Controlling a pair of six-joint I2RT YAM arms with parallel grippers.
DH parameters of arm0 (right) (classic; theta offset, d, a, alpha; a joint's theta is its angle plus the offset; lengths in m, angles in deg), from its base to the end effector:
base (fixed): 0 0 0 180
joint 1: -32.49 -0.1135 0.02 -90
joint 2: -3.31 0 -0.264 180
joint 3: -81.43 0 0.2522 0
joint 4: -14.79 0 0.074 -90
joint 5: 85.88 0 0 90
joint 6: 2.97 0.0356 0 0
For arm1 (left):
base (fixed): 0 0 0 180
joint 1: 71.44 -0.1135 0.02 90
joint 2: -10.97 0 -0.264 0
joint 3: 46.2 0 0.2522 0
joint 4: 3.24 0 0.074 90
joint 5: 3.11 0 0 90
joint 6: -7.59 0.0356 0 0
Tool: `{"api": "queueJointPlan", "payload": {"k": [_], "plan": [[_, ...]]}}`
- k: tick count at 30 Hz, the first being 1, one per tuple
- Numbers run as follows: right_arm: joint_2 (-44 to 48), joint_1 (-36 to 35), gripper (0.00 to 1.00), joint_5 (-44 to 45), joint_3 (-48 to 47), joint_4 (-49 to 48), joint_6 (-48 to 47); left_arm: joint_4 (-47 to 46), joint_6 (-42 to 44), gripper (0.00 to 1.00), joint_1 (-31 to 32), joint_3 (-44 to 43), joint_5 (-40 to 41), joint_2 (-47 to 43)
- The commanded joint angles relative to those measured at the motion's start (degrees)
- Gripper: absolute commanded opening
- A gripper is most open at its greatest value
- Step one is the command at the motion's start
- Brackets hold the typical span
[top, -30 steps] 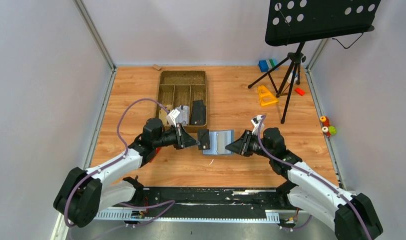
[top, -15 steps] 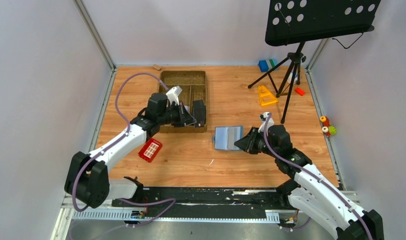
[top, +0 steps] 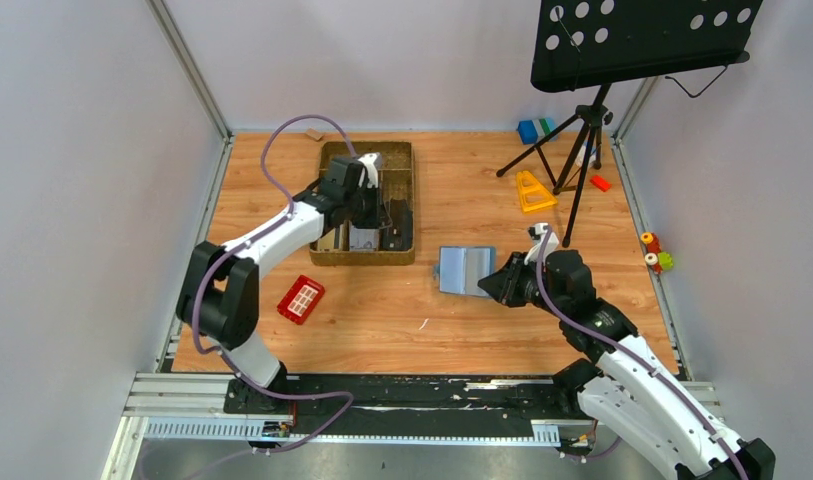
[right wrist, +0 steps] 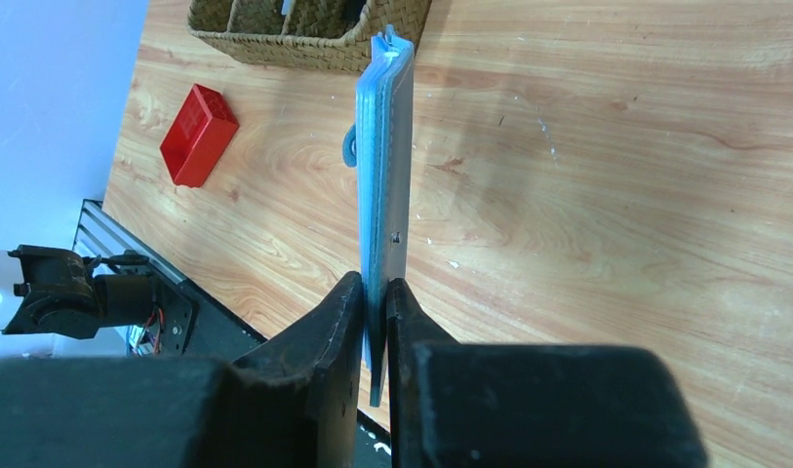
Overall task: Take the credit cards out of the card holder
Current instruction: Place the credit card in the storage box.
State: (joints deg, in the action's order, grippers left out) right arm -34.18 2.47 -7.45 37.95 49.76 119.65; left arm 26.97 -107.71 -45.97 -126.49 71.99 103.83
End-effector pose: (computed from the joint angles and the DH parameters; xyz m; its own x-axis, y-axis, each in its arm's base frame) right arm 0.1320 0.0845 0.2477 -0.6994 0.2058 -0.6844 -0.3146 0.7712 0.5534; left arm 0.3201 -0.1626 0.2487 -0.8048 -0.0741 -0.5889 0.2677 0.8402 -0.4716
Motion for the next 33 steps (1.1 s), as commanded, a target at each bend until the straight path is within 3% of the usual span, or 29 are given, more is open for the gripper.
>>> {"api": "queueJointPlan", "payload": {"k": [1, 10, 12, 19, 20, 22, 24, 33], "plan": [[1.11, 0.20, 0.00, 1.37, -2.81, -0.75, -2.32, 2.37, 3.54, 0.00, -0.57, -5.55, 1.63, 5.62], [0.21, 0.20, 0.00, -2.83, -2.17, -5.92, -2.93, 3.18, 3.94, 0.00, -0.78, -10.23, 0.39, 12.63], [-0.26, 0.15, 0.00, -2.70, -2.19, -6.23, -3.22, 3.23, 4.68, 0.07, -0.78, -10.43, 0.91, 12.80], [-1.65, 0.19, 0.00, -3.18, -1.64, -8.20, -2.98, 4.64, 6.35, 0.48, -0.78, -10.48, 1.89, 10.73], [-1.70, 0.19, 0.00, -3.27, -1.51, -8.47, -2.88, 4.26, 6.52, 0.56, -0.76, -10.04, 0.97, 9.96], [-1.71, 0.22, 0.00, -3.28, -1.33, -8.64, -2.89, 2.61, 6.51, 0.84, -0.78, -8.41, -0.18, 7.67], [-1.70, 0.14, 0.00, -3.29, -1.31, -8.73, -2.96, 1.73, 6.74, 0.99, -0.72, -6.29, -0.37, 4.78], [-1.45, 0.14, 0.00, -3.51, -0.12, -9.81, -1.39, -5.18, 6.26, 1.00, -0.67, 4.76, -7.90, -11.67]]}}
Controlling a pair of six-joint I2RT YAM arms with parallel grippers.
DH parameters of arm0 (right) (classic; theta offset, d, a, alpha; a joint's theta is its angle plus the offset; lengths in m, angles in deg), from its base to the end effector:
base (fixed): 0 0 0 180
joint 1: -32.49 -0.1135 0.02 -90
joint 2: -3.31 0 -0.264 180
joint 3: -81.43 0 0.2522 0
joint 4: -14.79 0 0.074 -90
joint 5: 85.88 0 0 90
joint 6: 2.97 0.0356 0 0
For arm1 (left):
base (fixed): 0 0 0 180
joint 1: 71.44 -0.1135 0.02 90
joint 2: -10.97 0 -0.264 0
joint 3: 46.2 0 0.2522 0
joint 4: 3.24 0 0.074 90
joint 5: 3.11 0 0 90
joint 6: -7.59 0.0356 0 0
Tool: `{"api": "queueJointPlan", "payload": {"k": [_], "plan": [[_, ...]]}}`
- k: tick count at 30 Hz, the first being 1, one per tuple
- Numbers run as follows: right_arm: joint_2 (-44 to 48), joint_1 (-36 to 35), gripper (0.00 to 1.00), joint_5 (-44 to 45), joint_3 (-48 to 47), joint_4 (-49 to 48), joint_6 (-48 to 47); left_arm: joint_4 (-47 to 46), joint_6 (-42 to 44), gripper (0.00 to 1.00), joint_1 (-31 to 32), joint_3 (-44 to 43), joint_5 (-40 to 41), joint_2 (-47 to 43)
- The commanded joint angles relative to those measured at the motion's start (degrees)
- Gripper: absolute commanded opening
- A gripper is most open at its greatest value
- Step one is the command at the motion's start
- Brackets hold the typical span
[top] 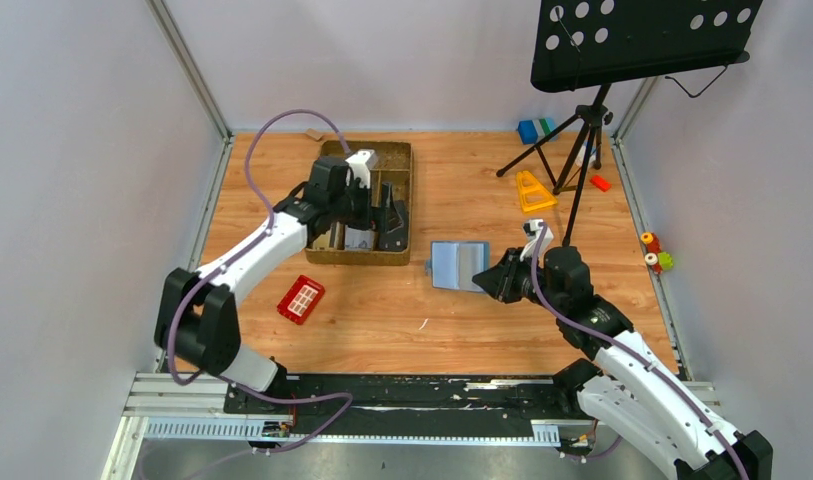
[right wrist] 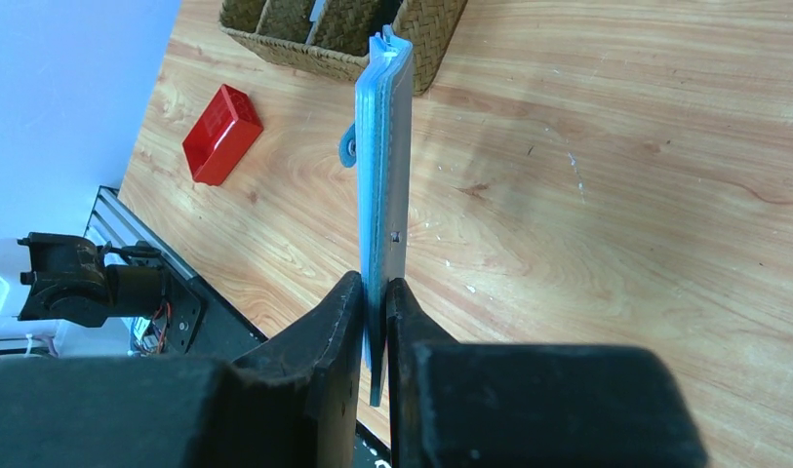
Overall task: Take the credit cards out of the card holder
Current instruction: Place the credit card in the storage box, then remove the credit card from the card holder.
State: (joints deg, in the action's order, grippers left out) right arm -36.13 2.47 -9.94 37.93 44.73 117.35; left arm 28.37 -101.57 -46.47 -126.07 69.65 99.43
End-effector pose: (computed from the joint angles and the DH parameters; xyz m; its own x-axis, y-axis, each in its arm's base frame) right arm 0.1388 0.0902 0.2517 -0.6668 0.1803 -0.7231 -0.3915 0.7409 0.5457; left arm 0.3081 -0.1551 0.2700 -0.7524 0.0046 -0.6587 0.3826 0.8170 -0.4314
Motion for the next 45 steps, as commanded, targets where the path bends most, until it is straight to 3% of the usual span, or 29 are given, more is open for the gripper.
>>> {"api": "queueJointPlan", "payload": {"k": [1, 7, 14, 17, 26, 31, 38, 45], "plan": [[0.65, 0.20, 0.00, -1.11, 0.06, -4.91, 1.26, -8.41, -1.12, 1.00, -0.18, 6.30, -6.40, -9.03], [2.11, 0.14, 0.00, -0.86, 1.89, -5.47, 3.54, -21.61, -7.85, 1.00, -0.19, 19.03, -9.20, -16.66], [2.02, 0.18, 0.00, -2.68, 3.20, -7.62, 6.38, -25.29, -6.73, 1.00, -0.14, 25.91, -12.33, -22.67], [1.33, 0.15, 0.00, -3.15, 3.36, -8.25, 6.82, -33.14, -7.79, 1.00, 0.09, 30.35, -16.75, -26.58], [0.84, 0.18, 0.00, -5.02, 5.08, -10.42, 8.98, -31.00, -7.54, 1.00, 1.50, 32.63, -17.24, -29.36], [0.97, 0.20, 0.00, -5.16, 5.05, -10.43, 9.00, -27.67, -5.84, 1.00, 2.29, 33.21, -13.09, -31.63], [1.53, 0.20, 0.00, -5.43, 6.02, -11.45, 9.07, -30.64, -8.21, 1.00, 2.80, 40.94, -0.73, -45.27], [2.56, 0.16, 0.00, -6.25, 8.64, -15.59, 10.58, -23.84, -19.66, 1.00, 2.55, 47.36, 11.92, -56.40]]}}
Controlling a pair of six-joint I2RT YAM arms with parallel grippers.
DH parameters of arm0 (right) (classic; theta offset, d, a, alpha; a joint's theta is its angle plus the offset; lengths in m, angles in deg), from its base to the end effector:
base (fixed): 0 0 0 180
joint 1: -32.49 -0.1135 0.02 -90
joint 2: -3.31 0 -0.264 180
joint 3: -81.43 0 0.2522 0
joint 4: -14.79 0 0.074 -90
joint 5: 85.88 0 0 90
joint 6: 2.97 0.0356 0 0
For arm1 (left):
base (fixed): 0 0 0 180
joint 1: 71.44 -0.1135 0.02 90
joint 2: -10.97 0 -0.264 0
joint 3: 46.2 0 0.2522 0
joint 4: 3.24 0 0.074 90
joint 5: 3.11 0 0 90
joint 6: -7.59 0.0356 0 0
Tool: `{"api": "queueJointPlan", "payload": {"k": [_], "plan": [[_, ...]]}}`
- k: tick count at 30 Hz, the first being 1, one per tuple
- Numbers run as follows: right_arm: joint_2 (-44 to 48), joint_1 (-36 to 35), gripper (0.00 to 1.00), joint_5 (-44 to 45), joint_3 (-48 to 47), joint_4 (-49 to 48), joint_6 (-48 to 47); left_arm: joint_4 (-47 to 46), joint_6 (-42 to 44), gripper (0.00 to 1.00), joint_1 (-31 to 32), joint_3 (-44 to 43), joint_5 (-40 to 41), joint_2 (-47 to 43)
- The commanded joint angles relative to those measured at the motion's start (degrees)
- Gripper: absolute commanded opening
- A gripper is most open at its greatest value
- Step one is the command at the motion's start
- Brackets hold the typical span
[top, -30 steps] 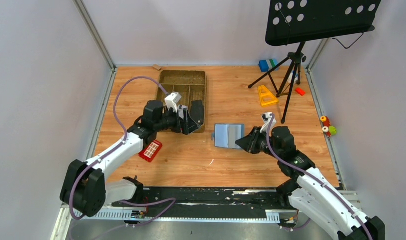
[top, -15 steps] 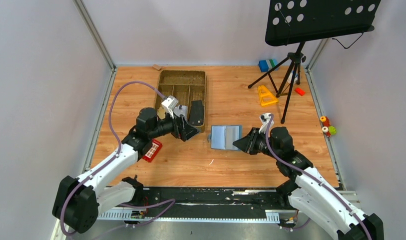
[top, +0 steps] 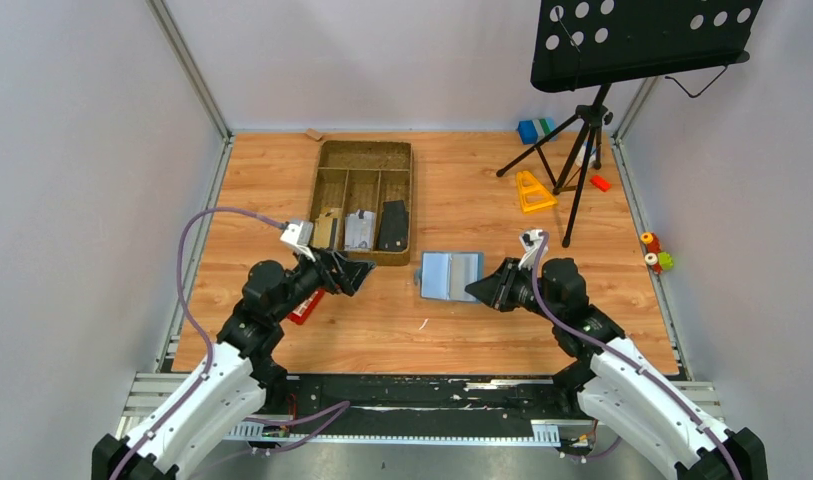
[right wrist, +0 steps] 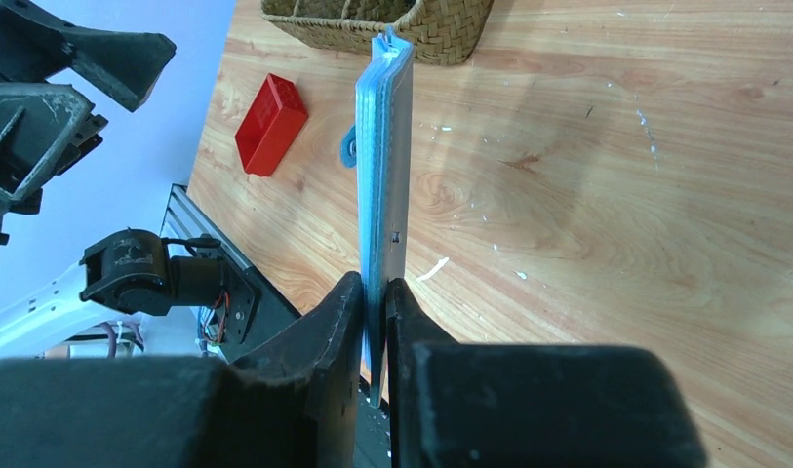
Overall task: Take the credit cards out of the card holder
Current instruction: Remove the credit card from the card holder.
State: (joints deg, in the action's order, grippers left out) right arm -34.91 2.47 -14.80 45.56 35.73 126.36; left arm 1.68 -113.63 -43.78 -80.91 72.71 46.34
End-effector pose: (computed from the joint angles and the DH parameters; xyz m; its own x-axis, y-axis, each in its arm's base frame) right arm 0.1358 0.0918 0.2239 -0.7282 0.2717 -0.6292 -0.3486 0.6437 0.6813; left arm 0.1420 -0.0843 0.2529 -0.4189 -0.3478 -0.8388 0.5249 0.6610 -0.5362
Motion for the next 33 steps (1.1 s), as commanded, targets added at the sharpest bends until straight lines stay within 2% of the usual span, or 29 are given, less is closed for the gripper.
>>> {"api": "queueJointPlan", "payload": {"k": [1, 4, 6, 10, 13, 17, 26, 28, 33], "plan": [[1.45, 0.14, 0.00, -1.79, 1.34, -7.57, 1.81, 0.69, -8.36, 1.00, -0.21, 3.34, 6.30, -3.10], [1.40, 0.19, 0.00, -3.56, 2.59, -11.11, 2.82, -11.93, -12.78, 1.00, -0.24, 7.34, -4.71, 0.42], [1.30, 0.18, 0.00, -4.80, 3.08, -13.00, 3.67, -17.49, -16.94, 1.00, -0.19, 8.45, -8.44, 4.30], [1.31, 0.15, 0.00, -8.15, 4.01, -17.38, 6.45, -24.62, -19.38, 1.00, 0.48, 8.62, -14.01, 10.84], [1.17, 0.15, 0.00, -9.39, 4.80, -20.01, 9.01, -27.86, -19.99, 1.00, 2.50, 8.39, -14.60, 13.07], [0.16, 0.16, 0.00, -12.05, 5.64, -25.15, 13.26, -27.20, -19.00, 1.00, 5.34, 7.39, -12.69, 14.36], [-1.95, 0.16, 0.00, -16.67, 6.52, -31.01, 17.63, -33.45, -21.66, 0.98, 6.51, 8.29, -12.87, 18.35], [-2.61, 0.16, 0.00, -17.29, 6.89, -32.42, 18.48, -35.49, -22.31, 0.91, 6.53, 8.36, -13.30, 19.70], [-5.91, 0.16, 0.00, -19.96, 5.77, -31.92, 17.67, -42.82, -25.40, 0.63, 6.50, 8.54, -14.74, 23.25]]}}
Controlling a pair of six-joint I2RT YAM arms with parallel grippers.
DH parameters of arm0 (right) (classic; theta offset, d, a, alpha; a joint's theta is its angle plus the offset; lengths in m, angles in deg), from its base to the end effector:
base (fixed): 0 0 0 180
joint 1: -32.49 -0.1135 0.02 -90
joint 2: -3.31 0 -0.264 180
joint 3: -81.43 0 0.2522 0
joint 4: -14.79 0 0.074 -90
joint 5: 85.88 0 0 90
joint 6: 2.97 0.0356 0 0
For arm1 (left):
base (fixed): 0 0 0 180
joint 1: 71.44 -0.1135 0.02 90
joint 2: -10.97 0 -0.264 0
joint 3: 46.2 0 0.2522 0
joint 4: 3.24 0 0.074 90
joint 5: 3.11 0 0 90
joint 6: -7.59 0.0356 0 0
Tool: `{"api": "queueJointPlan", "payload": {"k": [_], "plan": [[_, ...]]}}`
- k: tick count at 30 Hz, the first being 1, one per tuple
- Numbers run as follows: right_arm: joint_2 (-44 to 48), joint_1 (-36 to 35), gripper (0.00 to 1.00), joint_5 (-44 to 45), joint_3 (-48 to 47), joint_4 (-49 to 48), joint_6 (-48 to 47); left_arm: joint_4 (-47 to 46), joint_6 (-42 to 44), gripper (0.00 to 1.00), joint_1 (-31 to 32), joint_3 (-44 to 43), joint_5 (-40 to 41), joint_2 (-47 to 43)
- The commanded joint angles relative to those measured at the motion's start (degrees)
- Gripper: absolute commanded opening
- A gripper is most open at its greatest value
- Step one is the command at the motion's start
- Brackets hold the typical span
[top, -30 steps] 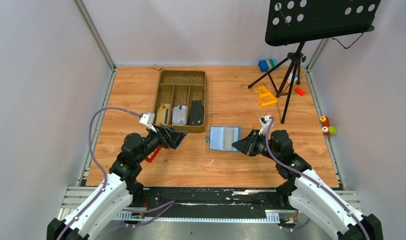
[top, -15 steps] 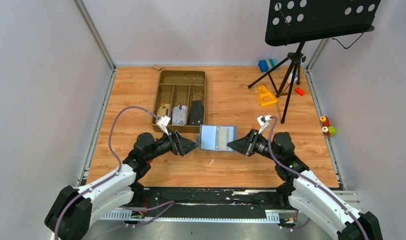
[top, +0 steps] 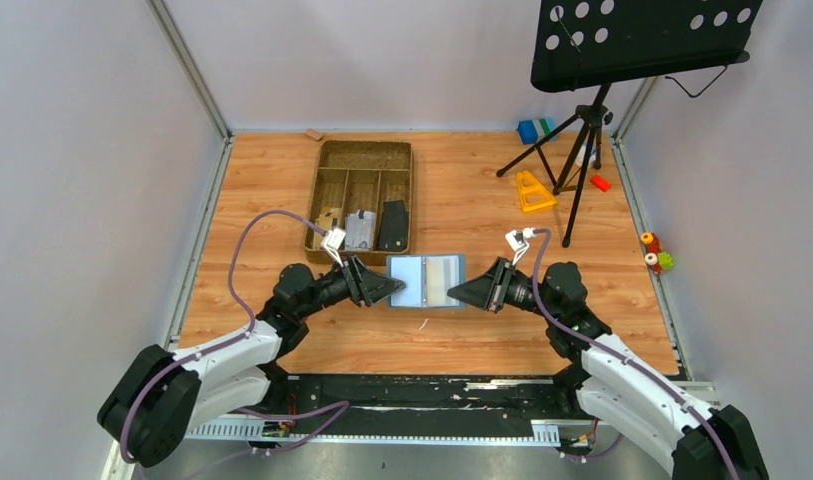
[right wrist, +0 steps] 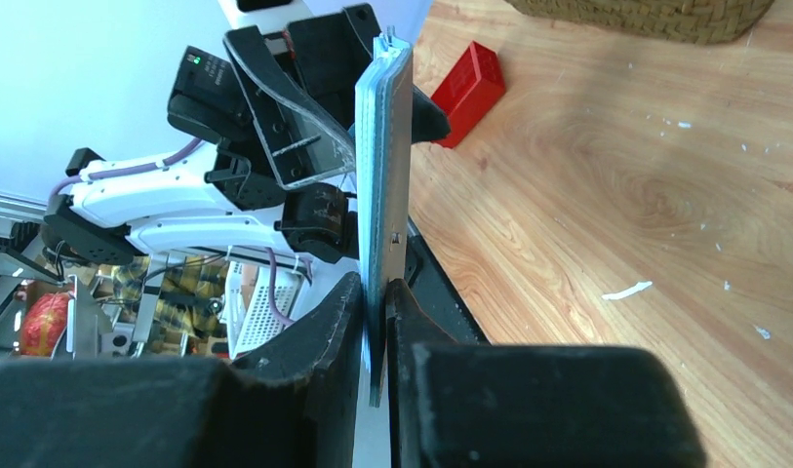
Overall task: Take the credit cards out of the card holder
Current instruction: Remove the credit card from the card holder.
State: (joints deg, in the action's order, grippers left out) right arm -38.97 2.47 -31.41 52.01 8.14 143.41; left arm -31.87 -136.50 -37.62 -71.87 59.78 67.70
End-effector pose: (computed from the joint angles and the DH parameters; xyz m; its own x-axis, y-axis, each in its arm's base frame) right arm 0.1394 0.1044 0.2238 -0.8075 0.3161 -0.4981 -0.4244 0.2752 0.8626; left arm 0.1545 -0.1230 0.1996 -0.7283 -0.3799 -0.5703 0.4839 0.3042 -0.8205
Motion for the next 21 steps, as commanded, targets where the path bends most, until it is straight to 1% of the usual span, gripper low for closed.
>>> {"api": "queueJointPlan", "payload": {"k": [1, 2, 4, 6, 7, 10, 11, 12, 14, 21], "plan": [[-2.44, 0.11, 0.00, -3.88, -0.88, -4.37, 0.46, -10.29, -3.03, 0.55, 0.36, -0.49, -2.07, 2.54], [-2.97, 0.13, 0.00, -4.41, -1.02, -4.30, 0.32, -11.13, -3.24, 0.51, 0.37, -0.49, -2.26, 3.06], [-3.83, 0.10, 0.00, -5.08, -1.19, -4.22, -0.07, -12.38, -3.52, 0.48, 0.37, -0.39, -2.20, 3.92], [-4.09, 0.11, 0.00, -5.02, -1.12, -3.78, -0.48, -14.53, -3.35, 0.28, 0.37, 0.32, -2.28, 4.36], [-4.19, 0.10, 0.00, -4.81, -1.13, -3.46, -0.72, -15.55, -3.51, 0.24, 0.28, 0.75, -1.86, 4.30], [-4.27, 0.08, 0.00, -4.24, -1.28, -2.56, -1.78, -14.74, -3.18, 0.24, 0.36, 1.07, -0.91, 4.59], [-4.41, 0.12, 0.00, -4.10, -1.37, -2.21, -2.20, -14.13, -2.75, 0.21, 0.29, 0.71, -1.30, 4.99], [-4.50, 0.14, 0.00, -3.85, -1.46, -1.77, -2.63, -13.85, -2.36, 0.12, 0.33, 0.30, -2.09, 5.46], [-4.63, 0.08, 0.01, -3.36, -1.75, -1.05, -3.61, -14.32, -2.17, 0.00, 0.37, -0.24, -3.10, 6.95], [-5.06, 0.13, 0.10, -1.86, -3.39, 2.83, -7.46, -16.42, -1.47, 0.00, 0.32, 0.04, -3.52, 9.72]]}}
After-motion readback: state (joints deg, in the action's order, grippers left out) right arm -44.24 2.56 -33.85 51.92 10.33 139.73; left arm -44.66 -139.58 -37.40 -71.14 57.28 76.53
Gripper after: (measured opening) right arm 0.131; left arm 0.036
